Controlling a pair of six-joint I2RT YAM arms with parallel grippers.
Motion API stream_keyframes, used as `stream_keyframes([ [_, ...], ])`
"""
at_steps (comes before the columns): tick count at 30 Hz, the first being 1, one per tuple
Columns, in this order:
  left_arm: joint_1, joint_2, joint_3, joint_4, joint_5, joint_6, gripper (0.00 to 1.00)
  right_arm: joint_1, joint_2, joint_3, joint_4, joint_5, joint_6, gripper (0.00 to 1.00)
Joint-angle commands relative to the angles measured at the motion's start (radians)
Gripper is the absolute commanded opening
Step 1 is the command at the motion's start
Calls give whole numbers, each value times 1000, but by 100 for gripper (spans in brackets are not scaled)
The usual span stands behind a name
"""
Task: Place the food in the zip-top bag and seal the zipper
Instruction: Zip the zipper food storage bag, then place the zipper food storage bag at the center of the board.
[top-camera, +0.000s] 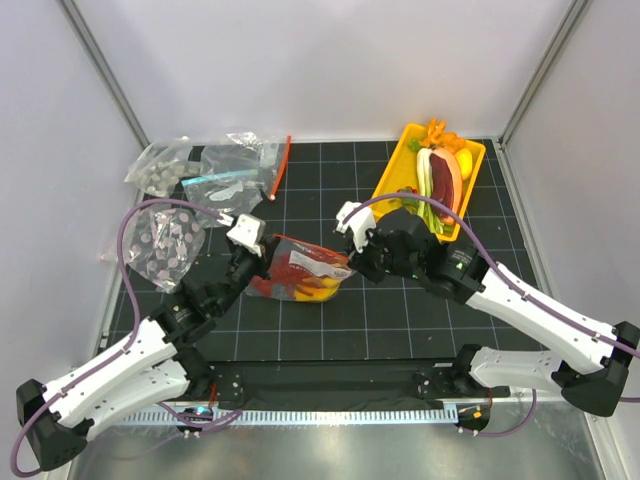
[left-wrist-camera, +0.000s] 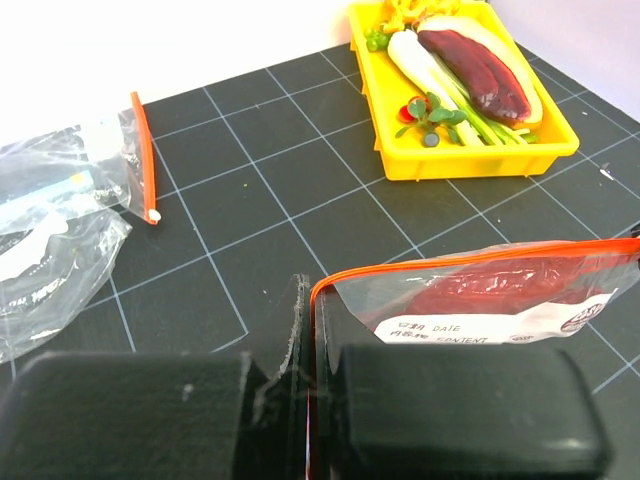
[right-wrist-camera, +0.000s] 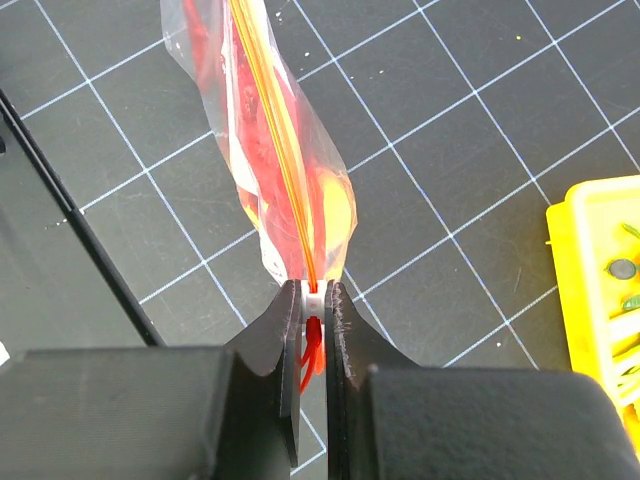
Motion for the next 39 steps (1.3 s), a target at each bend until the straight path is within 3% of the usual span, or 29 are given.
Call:
stream_keyframes([
  [1,31,-30,14,55,-166,28,0,-11,-35,13,-145,35,-10,1],
  [7,31,-34,11,54,-167,28,0,-11,-29,12,-162,52,-14,1],
  [10,31,-27,9,68,-112,23,0,-11,-47,3,-113,43,-10,43],
  [11,31,-24,11,70,-89,20,0,-11,-59,-17,-60,0,-13,79],
  [12,31,-21,11,74,-46,19,0,-11,-79,-27,-35,-14,-20,97],
  [15,31,-15,11,81,-5,14,0,-11,-118,-79,83,-91,-43,100],
  [17,29,-15,6,84,3,16,0,-11,-150,-116,137,-63,-40,100],
  [26,29,-17,0,93,43,5,1,-13,-257,-300,509,200,61,100],
  [32,31,0,6,91,55,-4,1,-13,-282,-332,568,210,88,100],
  [39,31,8,-5,117,87,-12,8,-11,-247,-350,614,210,127,100],
])
